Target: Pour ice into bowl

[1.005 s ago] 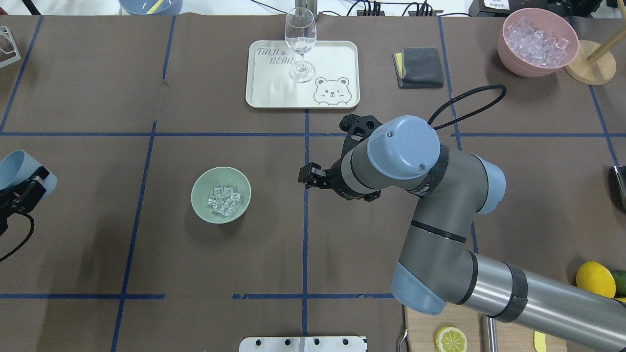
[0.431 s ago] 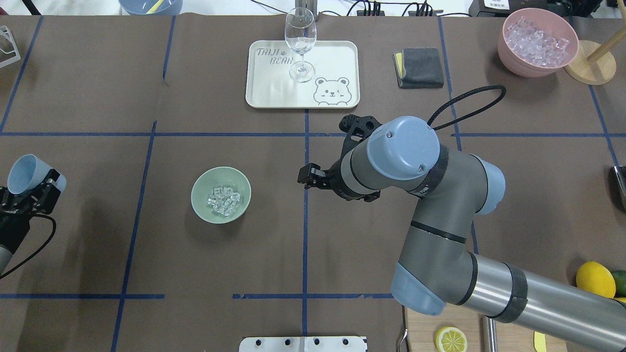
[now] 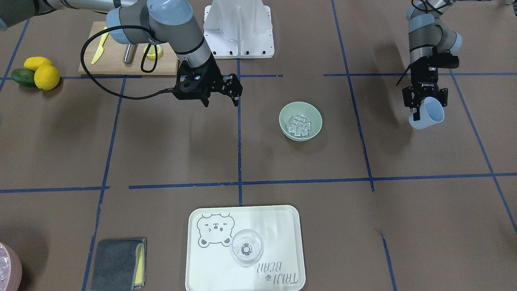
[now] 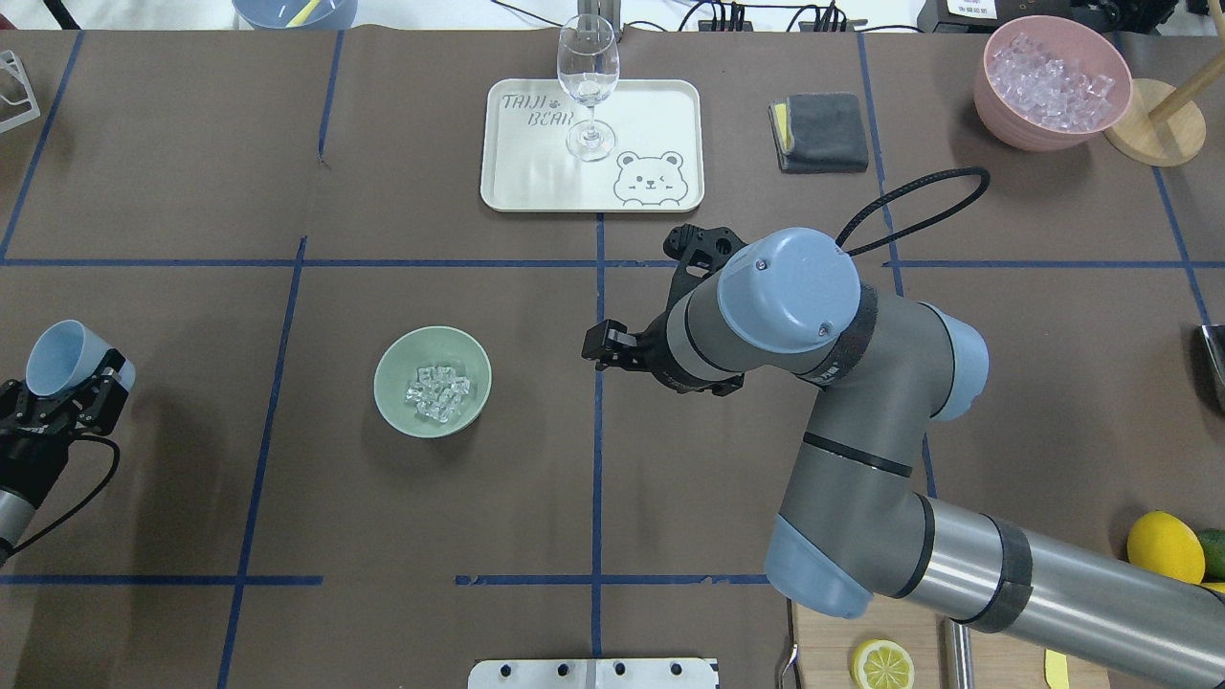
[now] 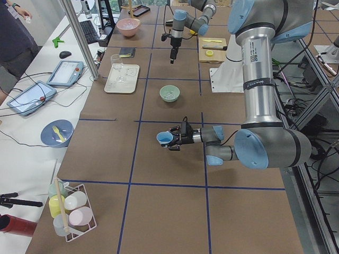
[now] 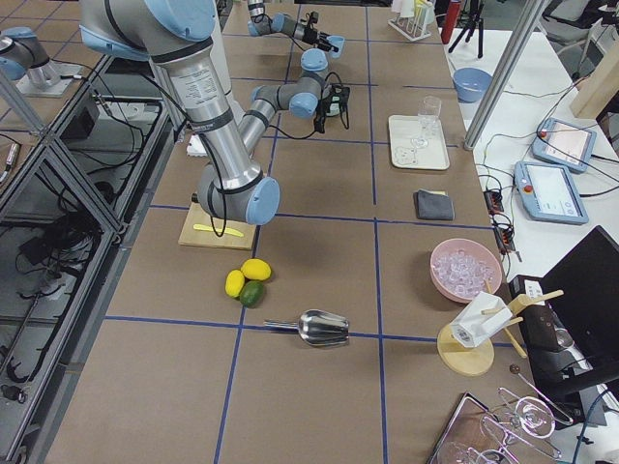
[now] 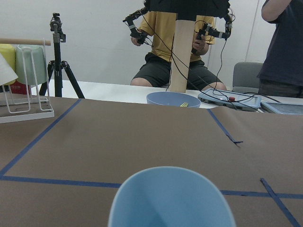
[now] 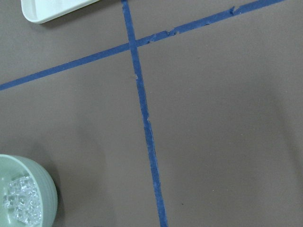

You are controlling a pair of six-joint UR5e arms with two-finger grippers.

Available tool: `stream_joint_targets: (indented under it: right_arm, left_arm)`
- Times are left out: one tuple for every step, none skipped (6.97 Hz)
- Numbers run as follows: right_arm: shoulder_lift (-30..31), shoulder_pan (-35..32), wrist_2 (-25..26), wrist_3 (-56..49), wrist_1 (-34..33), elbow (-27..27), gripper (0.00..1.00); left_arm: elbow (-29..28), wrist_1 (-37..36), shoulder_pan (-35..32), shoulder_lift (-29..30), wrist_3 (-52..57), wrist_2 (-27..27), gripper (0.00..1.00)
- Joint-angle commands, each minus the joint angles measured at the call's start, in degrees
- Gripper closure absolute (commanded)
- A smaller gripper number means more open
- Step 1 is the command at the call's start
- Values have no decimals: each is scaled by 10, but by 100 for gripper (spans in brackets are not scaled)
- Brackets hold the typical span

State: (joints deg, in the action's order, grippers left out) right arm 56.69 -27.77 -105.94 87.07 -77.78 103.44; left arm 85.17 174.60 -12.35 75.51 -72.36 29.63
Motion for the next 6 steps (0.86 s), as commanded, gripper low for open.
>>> stream_joint_targets:
  right_arm:
    - [0,1,0,0,0,0,0]
    - [0,1,0,0,0,0,0]
    - [1,1,0,-1,-1,0,0]
    - [0,1,0,0,0,0,0]
    - [0,1,0,0,0,0,0]
    - [0,1,0,-1,0,1,0]
  left_arm:
    - [-13,-8,8,11,-2,-1,100]
    - [-28,-8,8,23,-3,-2,100]
    - [-33,-8,8,24,-3,-2,100]
    - [-36,-8,8,23,-3,-1,100]
    - [-37,-8,8,23,-3,0,86]
    - [-36,-8,8,23,-2,0,25]
